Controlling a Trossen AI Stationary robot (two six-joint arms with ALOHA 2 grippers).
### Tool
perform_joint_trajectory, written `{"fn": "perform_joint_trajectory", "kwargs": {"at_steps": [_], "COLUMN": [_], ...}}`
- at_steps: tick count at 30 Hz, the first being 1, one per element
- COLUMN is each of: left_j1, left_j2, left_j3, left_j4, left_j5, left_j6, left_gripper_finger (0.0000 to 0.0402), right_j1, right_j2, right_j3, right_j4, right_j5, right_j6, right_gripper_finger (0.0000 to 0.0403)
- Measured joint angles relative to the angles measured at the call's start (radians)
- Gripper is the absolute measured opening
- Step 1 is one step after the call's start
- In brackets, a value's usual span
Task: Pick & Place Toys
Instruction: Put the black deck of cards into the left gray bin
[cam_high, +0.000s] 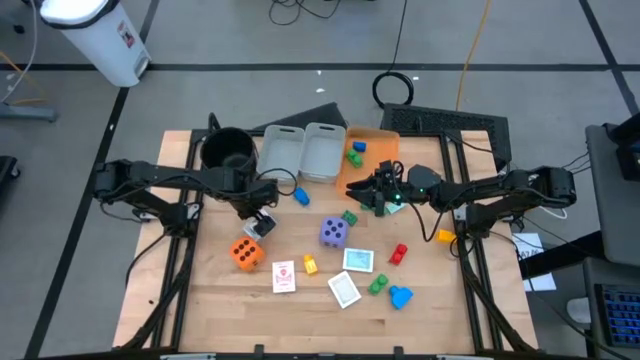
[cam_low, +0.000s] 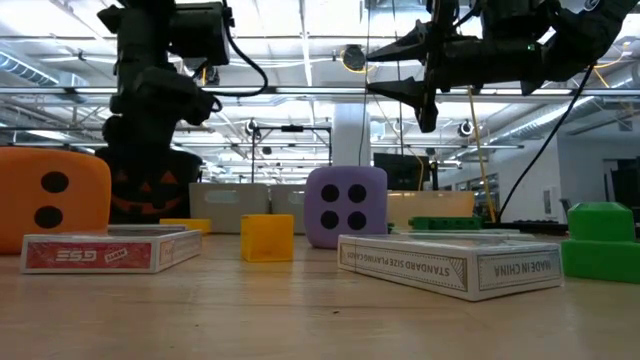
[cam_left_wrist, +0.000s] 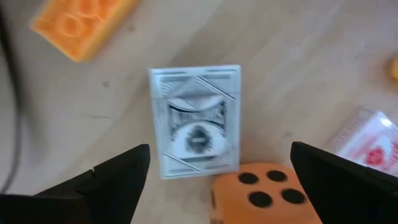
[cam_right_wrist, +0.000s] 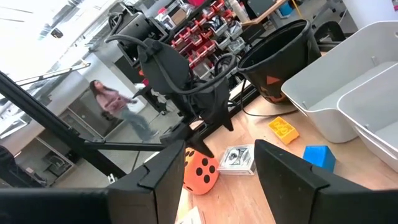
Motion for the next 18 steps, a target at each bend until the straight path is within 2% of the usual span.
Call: {"fn": "perform_joint_trajectory", "kwargs": {"at_steps": [5, 18], "left_j1": [0.0, 0.0], "left_j2": [0.004, 0.032], "left_j3": [0.0, 0.003], "left_j4": [0.002, 0.05], "left_j5": [-0.041, -0.05], "left_j6": [0.001, 0.022], "left_gripper_finger": [0.0389, 0.0387], "right_j1": [0.0, 0.0], "right_j2": [0.0, 0.0], "right_j3": [0.0, 0.0], "right_j4": [0.0, -0.028], "right_j5": [0.0, 0.001], "right_j6": [0.0, 0.0], "right_gripper_finger": [0.0187, 0.0187]}}
